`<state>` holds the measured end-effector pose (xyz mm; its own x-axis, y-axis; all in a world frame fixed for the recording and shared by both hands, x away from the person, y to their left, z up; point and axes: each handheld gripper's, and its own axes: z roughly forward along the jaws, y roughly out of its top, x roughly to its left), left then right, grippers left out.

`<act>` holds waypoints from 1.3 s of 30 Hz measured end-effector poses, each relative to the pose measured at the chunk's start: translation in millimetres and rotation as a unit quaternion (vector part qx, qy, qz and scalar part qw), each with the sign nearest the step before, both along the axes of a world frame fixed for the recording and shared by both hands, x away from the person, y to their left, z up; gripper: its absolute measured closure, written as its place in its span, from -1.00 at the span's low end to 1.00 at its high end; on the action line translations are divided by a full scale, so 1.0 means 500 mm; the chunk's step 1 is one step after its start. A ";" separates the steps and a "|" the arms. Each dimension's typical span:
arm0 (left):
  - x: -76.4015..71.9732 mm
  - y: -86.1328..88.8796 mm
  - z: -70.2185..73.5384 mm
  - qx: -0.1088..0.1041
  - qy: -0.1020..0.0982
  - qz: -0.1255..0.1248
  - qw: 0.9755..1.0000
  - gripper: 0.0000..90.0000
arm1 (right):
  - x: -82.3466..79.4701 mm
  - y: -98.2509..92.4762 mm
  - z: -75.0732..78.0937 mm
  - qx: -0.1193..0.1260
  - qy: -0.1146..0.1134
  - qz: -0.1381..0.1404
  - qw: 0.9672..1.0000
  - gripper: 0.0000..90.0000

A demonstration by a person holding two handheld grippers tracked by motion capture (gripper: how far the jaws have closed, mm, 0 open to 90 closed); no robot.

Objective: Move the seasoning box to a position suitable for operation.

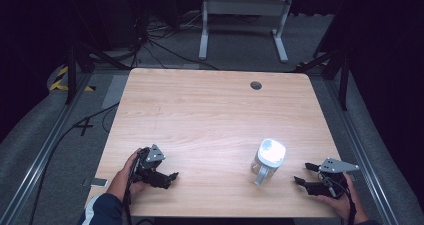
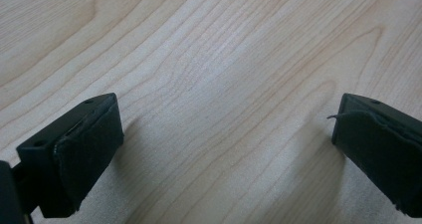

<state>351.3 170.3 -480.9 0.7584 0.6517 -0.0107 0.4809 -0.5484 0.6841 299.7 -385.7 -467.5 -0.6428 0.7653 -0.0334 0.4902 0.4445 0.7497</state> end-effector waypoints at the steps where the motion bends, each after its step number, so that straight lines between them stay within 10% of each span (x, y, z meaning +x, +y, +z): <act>1: 0.000 0.000 -0.001 -0.003 0.001 0.001 1.000 -1.00 | 0.000 0.000 0.000 0.000 0.000 0.000 1.000 -0.36; 28: -0.007 0.004 -0.001 -0.005 0.000 0.018 1.000 -0.99 | -0.007 -0.001 0.008 0.007 -0.008 0.005 1.000 -0.05; 39: -0.008 0.005 -0.001 -0.004 0.001 0.018 1.000 -0.99 | -0.042 0.043 0.075 0.050 -0.053 0.061 0.995 0.31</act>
